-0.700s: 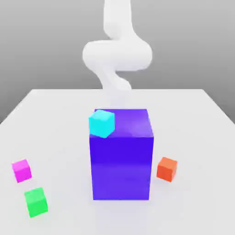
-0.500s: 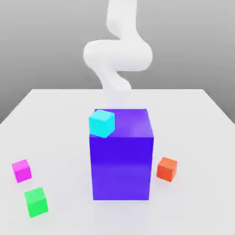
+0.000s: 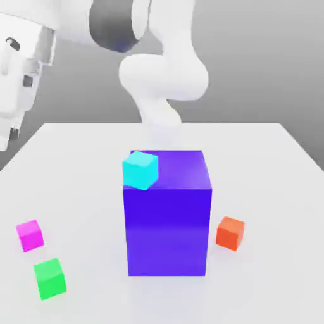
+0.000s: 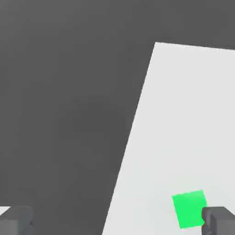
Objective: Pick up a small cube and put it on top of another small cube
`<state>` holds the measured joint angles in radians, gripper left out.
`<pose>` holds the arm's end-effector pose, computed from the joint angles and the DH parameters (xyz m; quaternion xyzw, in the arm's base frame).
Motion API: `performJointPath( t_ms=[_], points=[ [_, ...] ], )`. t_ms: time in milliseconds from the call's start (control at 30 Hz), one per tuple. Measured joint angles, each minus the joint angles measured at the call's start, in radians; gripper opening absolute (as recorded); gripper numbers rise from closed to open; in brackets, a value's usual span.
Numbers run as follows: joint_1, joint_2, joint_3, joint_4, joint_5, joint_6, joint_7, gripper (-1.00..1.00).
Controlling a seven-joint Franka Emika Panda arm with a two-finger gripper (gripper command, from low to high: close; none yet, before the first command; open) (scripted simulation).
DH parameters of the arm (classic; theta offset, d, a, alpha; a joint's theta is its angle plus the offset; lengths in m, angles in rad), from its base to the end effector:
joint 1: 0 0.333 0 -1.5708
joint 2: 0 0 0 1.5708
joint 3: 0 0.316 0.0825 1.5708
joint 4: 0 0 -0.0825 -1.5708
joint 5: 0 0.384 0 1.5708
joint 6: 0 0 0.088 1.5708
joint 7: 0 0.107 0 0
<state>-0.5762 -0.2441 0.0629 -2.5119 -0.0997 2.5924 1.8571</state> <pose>0.4092 -0.2283 0.4027 -0.4059 0.8988 -0.1509 0.0687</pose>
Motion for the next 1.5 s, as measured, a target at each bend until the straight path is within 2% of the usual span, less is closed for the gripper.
performJointPath(
  t_ms=[267,467,567,733,767,1000,1200,1367,1500],
  points=[
    [-0.132,0.186,-0.055,-0.072,-0.007,0.1,0.337,0.0],
    [-0.207,0.322,-0.094,-0.127,0.058,0.177,0.54,0.0],
    [-0.229,0.399,-0.1,-0.143,0.114,0.226,0.597,0.0],
    [-0.247,0.575,-0.084,-0.114,0.143,0.365,0.594,0.0],
    [-0.248,0.597,-0.082,-0.11,0.144,0.383,0.593,-1.0],
    [-0.248,0.595,-0.082,-0.111,0.144,0.384,0.593,-1.0],
    [-0.23,0.407,-0.089,-0.139,0.117,0.224,0.616,-1.0],
    [-0.081,0.355,0.037,-0.022,0.078,0.054,0.675,-1.0],
    [-0.047,0.461,0.041,0.006,0.043,0.132,0.706,-1.0]
  ],
)
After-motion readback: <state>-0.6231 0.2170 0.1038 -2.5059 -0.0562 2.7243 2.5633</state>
